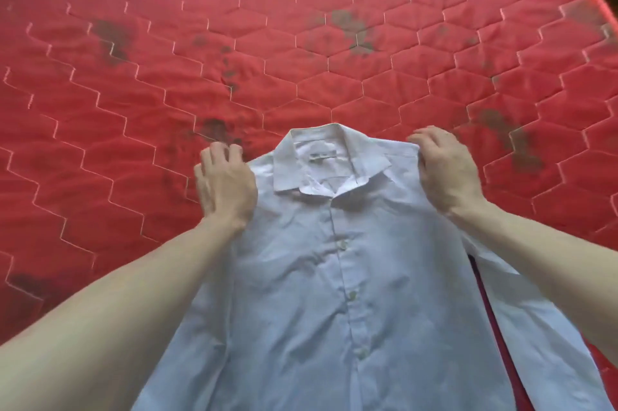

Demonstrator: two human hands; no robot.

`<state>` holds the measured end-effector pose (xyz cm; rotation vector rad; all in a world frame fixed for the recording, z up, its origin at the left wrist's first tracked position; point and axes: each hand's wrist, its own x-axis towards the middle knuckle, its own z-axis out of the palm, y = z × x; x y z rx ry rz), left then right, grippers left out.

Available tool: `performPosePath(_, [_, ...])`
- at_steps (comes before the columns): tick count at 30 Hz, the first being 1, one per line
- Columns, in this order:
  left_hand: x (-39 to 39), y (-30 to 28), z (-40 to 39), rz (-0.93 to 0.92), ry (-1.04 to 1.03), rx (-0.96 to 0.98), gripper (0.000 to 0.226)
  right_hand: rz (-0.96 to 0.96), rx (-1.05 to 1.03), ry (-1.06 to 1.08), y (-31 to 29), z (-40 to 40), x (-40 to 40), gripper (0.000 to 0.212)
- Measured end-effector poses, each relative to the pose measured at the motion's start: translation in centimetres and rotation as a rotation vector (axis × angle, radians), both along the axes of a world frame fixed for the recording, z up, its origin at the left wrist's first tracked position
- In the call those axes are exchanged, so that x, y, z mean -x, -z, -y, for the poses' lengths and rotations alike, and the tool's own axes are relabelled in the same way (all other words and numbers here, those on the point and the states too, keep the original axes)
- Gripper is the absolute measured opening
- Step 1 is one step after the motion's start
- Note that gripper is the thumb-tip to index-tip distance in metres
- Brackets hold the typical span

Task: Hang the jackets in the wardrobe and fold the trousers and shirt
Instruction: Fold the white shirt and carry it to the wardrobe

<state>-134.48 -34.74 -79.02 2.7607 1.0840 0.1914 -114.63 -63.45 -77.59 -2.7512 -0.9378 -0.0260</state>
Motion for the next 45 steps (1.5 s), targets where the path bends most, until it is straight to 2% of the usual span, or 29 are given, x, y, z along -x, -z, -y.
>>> performPosePath(1, [0.5, 0.8, 1.2, -0.012, 0.096, -0.014, 0.029, -0.006, -0.035, -0.069, 1.3, -0.2, 1.7, 0.034])
performPosePath(3, [1.2, 2.5, 4.0, -0.025, 0.328, 0.038, 0.045, -0.116, 0.027, -0.133, 3.8, -0.6, 5.1, 0.037])
performPosePath(5, [1.5, 4.1, 6.8, -0.103, 0.538, 0.099, 0.059, -0.279, 0.172, -0.063, 6.0, -1.0, 7.5, 0.059])
performPosePath(7, [1.6, 6.0, 9.1, -0.244, 0.659, 0.106, 0.071, -0.366, 0.294, -0.004, 7.8, -1.3, 8.7, 0.074])
performPosePath(9, [1.8, 7.4, 10.0, -0.296, 0.625, 0.119, 0.08, -0.398, 0.301, 0.006, 8.7, -1.7, 8.8, 0.078])
performPosePath(13, [1.8, 8.2, 9.8, -0.28, 0.615, 0.131, 0.084, -0.49, 0.305, 0.002, 8.6, -2.0, 7.7, 0.08])
performPosePath(21, [0.9, 6.6, 10.6, -0.427, 0.582, 0.121, 0.087, -0.575, 0.341, -0.035, 8.3, -1.9, 6.8, 0.087])
performPosePath(24, [0.8, 5.2, 12.2, -0.409, 0.5, 0.118, 0.087, -0.639, 0.367, -0.081, 6.7, -1.9, 5.6, 0.092])
performPosePath(27, [0.6, 4.1, 14.6, -0.406, 0.476, 0.083, 0.078, -0.707, 0.276, -0.13, 4.1, -0.5, 3.4, 0.08])
performPosePath(29, [0.1, 3.5, 16.3, -0.366, 0.517, 0.064, 0.072, -0.631, 0.03, -0.127, 2.2, 1.8, 2.2, 0.057])
performPosePath(31, [-0.9, 3.1, 18.3, -0.312, 0.548, 0.094, 0.069, -0.4, -0.151, -0.066, 1.1, 5.3, 1.9, 0.034])
performPosePath(33, [-2.4, 3.0, 20.6, -0.333, 0.53, 0.116, 0.064, -0.268, -0.236, 0.125, 1.0, 9.4, 1.7, 0.036])
performPosePath(36, [-5.3, 3.2, 23.7, -0.402, 0.49, 0.133, 0.062, -0.417, -0.254, 0.379, 1.3, 15.3, 1.0, 0.039])
performPosePath(39, [-7.6, 3.1, 26.6, -0.354, 0.468, 0.221, 0.061, -0.494, -0.251, 0.433, 2.3, 20.1, 1.3, 0.029])
performPosePath(41, [-8.6, 3.3, 28.2, -0.34, 0.487, 0.274, 0.06, -0.457, -0.227, 0.342, 2.7, 22.5, 2.7, 0.039])
performPosePath(45, [-8.8, 4.2, 30.0, -0.391, 0.56, 0.299, 0.058, -0.393, -0.087, 0.16, 4.5, 26.9, 5.5, 0.078])
